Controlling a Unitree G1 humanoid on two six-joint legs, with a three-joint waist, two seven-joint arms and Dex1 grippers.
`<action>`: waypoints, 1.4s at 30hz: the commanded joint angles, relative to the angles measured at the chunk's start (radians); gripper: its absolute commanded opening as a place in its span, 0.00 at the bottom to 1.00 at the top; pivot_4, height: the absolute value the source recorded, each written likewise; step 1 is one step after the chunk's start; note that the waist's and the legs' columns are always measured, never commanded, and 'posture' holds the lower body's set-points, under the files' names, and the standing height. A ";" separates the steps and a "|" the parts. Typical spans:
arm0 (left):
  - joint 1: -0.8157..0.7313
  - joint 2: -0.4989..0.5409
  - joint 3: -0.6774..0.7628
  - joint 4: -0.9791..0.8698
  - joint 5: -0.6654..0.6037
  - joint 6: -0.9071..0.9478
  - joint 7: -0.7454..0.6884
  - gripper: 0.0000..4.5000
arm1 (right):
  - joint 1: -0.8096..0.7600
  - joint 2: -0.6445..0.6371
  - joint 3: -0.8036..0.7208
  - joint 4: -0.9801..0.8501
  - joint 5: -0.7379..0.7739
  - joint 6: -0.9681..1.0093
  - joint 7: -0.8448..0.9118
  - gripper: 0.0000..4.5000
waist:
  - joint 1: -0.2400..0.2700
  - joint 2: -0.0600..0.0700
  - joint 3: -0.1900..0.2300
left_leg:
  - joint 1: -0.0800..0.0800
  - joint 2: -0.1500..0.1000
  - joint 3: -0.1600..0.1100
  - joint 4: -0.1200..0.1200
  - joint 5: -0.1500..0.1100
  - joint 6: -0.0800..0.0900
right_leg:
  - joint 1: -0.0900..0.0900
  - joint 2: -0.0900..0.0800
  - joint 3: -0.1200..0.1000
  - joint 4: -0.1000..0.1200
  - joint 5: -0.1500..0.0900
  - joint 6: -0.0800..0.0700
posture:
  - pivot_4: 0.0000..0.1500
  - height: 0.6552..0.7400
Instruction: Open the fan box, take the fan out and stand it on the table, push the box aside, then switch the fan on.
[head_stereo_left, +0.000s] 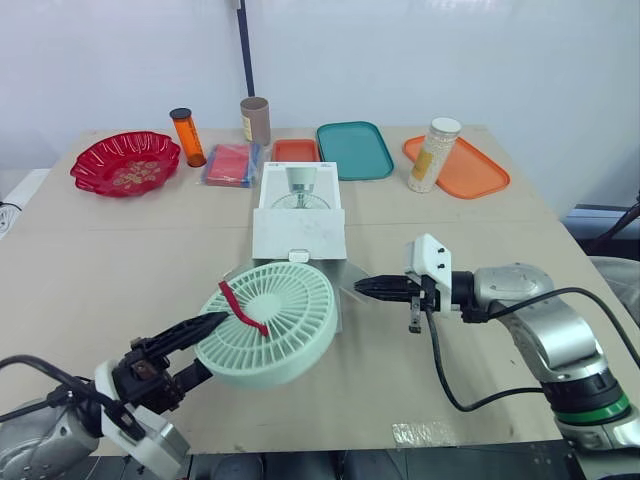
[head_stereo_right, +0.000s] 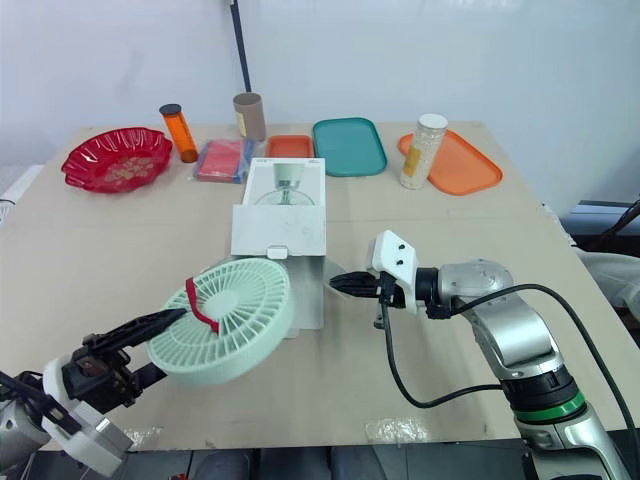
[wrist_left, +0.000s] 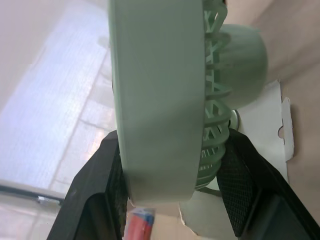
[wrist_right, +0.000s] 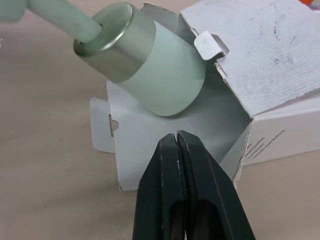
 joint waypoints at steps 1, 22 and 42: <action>0.014 0.006 0.051 -0.070 -0.105 0.018 -0.062 0.43 | -0.030 0.011 0.005 -0.002 -0.001 -0.023 0.014 0.00 | 0.000 0.000 0.000 | 0.000 0.000 0.000 0.000 0.000 0.000 | 0.000 0.000 0.000 0.000 0.000 0.000 | 1.00 1.00; 0.199 -0.133 0.342 -0.302 -0.485 0.397 -0.334 0.43 | -0.199 0.118 0.073 0.191 -0.026 -0.130 0.130 0.00 | -0.002 0.000 0.000 | 0.001 0.001 0.000 0.000 -0.001 0.001 | 0.000 0.001 0.000 0.000 -0.002 -0.002 | 1.00 1.00; 0.259 -0.259 0.659 -0.322 -0.621 0.692 -0.421 0.43 | -0.280 0.227 0.107 0.325 -0.056 -0.205 0.214 0.00 | -0.004 -0.001 0.001 | 0.000 0.002 0.000 0.001 -0.002 0.003 | -0.001 0.003 0.000 0.000 -0.003 -0.003 | 1.00 1.00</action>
